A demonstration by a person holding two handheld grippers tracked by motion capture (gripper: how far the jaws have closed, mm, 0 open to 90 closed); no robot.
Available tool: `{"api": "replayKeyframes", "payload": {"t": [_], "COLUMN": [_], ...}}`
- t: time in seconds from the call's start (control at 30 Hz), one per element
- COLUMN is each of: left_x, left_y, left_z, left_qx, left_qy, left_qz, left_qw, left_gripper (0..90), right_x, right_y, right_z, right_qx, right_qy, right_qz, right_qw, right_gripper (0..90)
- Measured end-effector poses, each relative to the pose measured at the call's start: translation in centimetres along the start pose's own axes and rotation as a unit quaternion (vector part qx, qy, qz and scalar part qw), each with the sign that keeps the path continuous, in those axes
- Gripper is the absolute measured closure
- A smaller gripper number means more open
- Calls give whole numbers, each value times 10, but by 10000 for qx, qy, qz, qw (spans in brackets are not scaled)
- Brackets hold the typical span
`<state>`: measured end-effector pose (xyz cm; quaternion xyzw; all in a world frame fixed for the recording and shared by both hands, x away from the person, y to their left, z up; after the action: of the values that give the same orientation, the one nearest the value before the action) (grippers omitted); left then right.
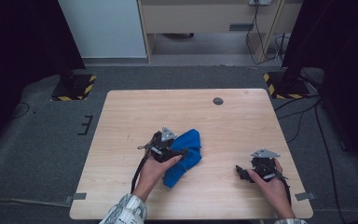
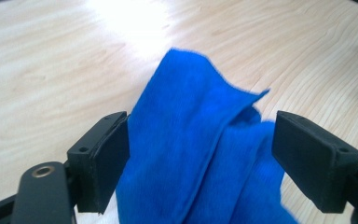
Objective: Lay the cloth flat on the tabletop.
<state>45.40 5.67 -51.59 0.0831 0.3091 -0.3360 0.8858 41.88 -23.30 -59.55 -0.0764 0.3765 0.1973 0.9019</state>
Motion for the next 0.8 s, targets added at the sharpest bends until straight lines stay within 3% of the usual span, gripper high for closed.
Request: {"api": "replayKeyframes", "payload": {"t": [0.07,0.2,0.27,0.4,0.53,0.63,0.7,0.73,0.77,0.8], "left_x": [2,14,20,36,48,55,63,67,69,71], "left_y": [-4,-15,-19,-26,-27,-28,-24,-23,-22,-22], "left_z": [6,16,18,18,12,6,3,2,1,-1], "left_qx": [87,203,267,423,500,627,556,465,450,499], "left_qy": [-4,97,148,336,567,721,765,804,830,875], "left_qz": [-11,-86,-131,-162,-216,-138,-5,6,56,101], "left_qw": [10000,9997,9994,9984,9969,9953,9955,9957,9955,9949], "left_gripper": [269,324,354,360,302,294,305,324,405,405], "right_x": [0,0,-2,-4,-5,-5,-6,-6,-7,-8], "right_y": [0,-1,-3,-6,-4,1,4,5,5,5], "right_z": [0,0,2,5,7,8,8,9,9,10], "right_qx": [-1,-58,-37,34,70,5,-44,-81,-93,-76], "right_qy": [0,-21,-39,-124,-158,-164,-171,-174,-205,-233], "right_qz": [0,-5,-26,11,159,310,411,445,464,470], "right_qw": [10000,10000,10000,9999,9997,9994,9990,9988,9987,9986], "right_gripper": [17,41,132,254,333,411,434,443,452,462]}}
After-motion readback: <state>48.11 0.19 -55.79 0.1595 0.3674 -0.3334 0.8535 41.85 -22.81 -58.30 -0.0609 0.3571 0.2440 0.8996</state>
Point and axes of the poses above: each handheld gripper's, and its own axes: x roughly forward along the jaws, z roughly out of its top, y roughly to its left, the point moved 8 cm from there along x, roughly forward along the jaws
